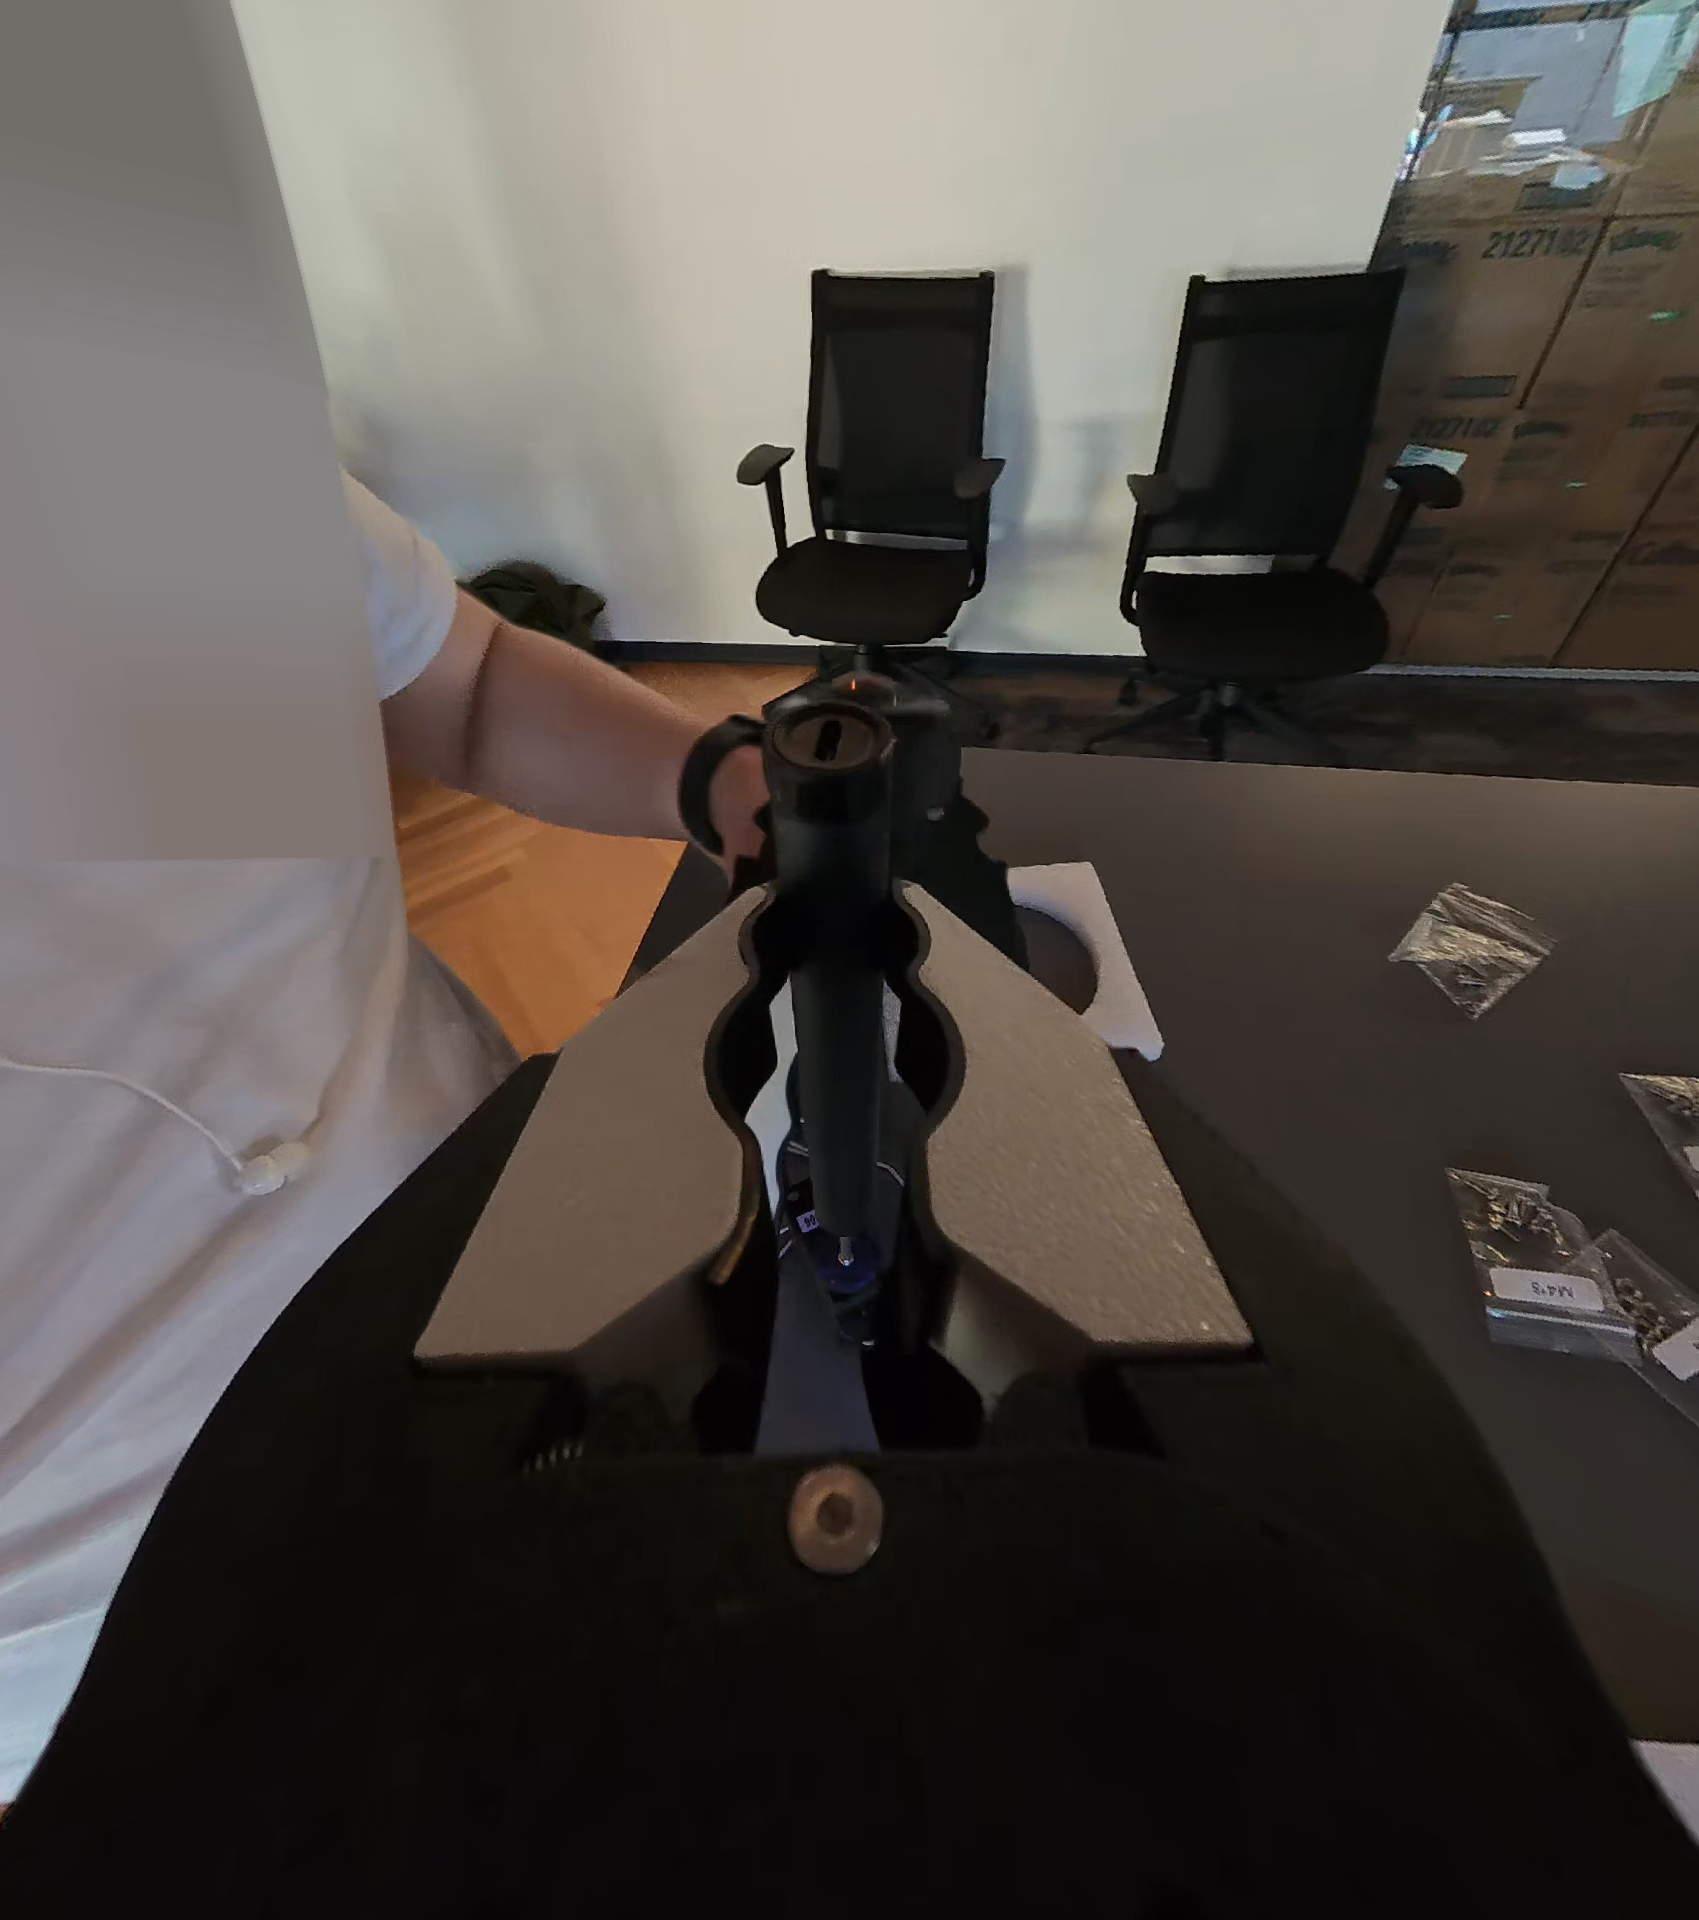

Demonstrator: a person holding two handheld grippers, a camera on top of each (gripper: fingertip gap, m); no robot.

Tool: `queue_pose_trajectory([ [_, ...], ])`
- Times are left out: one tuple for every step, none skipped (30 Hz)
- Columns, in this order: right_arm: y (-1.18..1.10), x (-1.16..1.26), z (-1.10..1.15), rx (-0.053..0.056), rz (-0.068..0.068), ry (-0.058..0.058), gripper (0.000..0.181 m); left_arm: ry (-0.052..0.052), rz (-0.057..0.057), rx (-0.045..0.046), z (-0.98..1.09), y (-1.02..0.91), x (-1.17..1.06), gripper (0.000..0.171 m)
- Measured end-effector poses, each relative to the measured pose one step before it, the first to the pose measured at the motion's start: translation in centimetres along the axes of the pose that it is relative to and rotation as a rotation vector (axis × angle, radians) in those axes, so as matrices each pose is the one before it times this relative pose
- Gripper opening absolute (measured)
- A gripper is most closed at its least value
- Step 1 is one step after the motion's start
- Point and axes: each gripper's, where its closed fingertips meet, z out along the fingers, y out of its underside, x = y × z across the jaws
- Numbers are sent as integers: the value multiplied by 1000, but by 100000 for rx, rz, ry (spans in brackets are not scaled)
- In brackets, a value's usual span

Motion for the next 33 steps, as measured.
queue_pose_trajectory([
  [-3, -62, -1, 235, 453, 321, 16, -2024, -3471, 3076, -424, -422, 192, 57],
  [-7, 7, 6, 163, 383, 613, 16, -3417, -2124, 3303, -283, -473, 107, 50],
  [8, 27, -12, 74, 74, 549, 16, -5363, -1799, 2779, -110, -372, -199, 43],
  [16, -24, -29, -124, -144, 155, 16, -4055, -1657, 1888, 57, -223, -100, 41],
  [20, 70, -37, -239, -65, 648, 16, -2785, -1883, 969, 187, -95, -29, 37],
  [20, 76, -42, -246, 43, 603, 16, -1778, -1732, 1103, 239, -74, 2, 34],
  [15, -8, -23, -155, 20, -33, 16, -1394, -1087, 1152, 227, -59, -19, 30],
  [7, 4, -28, 6, -7, 66, 16, -213, -624, 1307, 168, -51, 82, 23],
  [12, 46, -17, 21, -40, 259, 16, 1045, -432, 1266, 131, -72, 252, 20],
  [6, -28, -23, -4, 94, -266, 16, -244, 200, 570, 37, -26, 35, 20],
  [12, -46, -22, -50, -77, -341, 16, -342, 473, 169, 2, 9, -6, 20],
  [19, -100, -18, -116, -123, -765, 16, 227, 107, 175, 3, 4, 24, 20],
  [23, -171, -25, -236, 12, -1355, 16, 674, 51, -17, 17, 1, 54, 20],
  [26, -174, -13, -365, -271, -1405, 16, 815, 604, -162, 8, -2, 31, 20],
  [11, -70, -17, -416, -540, -938, 16, 1061, 681, -195, 20, 4, 31, 20],
  [17, -66, -11, -512, -294, -1255, 16, 1398, 508, -84, 39, -20, 54, 20],
  [22, -40, -15, -610, -49, -1630, 16, 1466, 793, 141, 54, -27, 69, 20],
  [14, 40, -34, -618, -131, -1442, 16, 1465, 1027, 329, 68, -39, 92, 20],
  [26, 30, -34, -601, -16, -1986, 16, 1543, 1376, 395, 82, -39, 122, 20],
  [29, -13, -30, -486, 56, -2334, 16, 1542, 1564, 337, 75, -29, 118, 20],
  [14, -31, -4, -378, 156, -2555, 16, 1425, 1269, 50, 65, -31, 68, 20],
  [14, 28, -12, -384, 159, -2136, 16, 1502, 640, -172, 46, -13, 40, 20],
  [8, 35, 2, -373, 163, -1908, 16, 1571, 191, -230, 42, -8, 29, 20],
  [2, 64, 0, -240, 292, -1619, 16, 1343, -57, -96, 38, -21, 21, 20],
  [-5, 18, 25, -135, 204, -1672, 16, 1180, -255, 85, 52, -24, 39, 21],
  [9, -107, 20, -83, -46, -2142, 16, 872, -41, 113, 69, -19, 65, 20],
  [-1, -23, 15, -28, -191, -1352, 16, 434, 361, 95, 66, -21, 58, 21],
  [6, -138, 11, 32, -118, -1960, 16, 45, 481, 126, 55, -26, 44, 20],
  [13, -152, -7, 4, -609, -1858, 16, 79, 226, 212, 67, -31, 56, 21],
  [20, -62, -19, 48, -422, -1222, 16, 69, -160, 363, 77, -32, 37, 21],
  [14, -157, -20, 26, -289, -1758, 15, 199, -282, 425, 64, -32, 59, 21],
  [22, -210, -30, -16, -899, -1920, 15, 189, -205, 290, 52, -23, 43, 21],
  [28, -209, -29, -151, -1099, -1975, 16, 151, 108, 135, 50, -15, 41, 21],
])
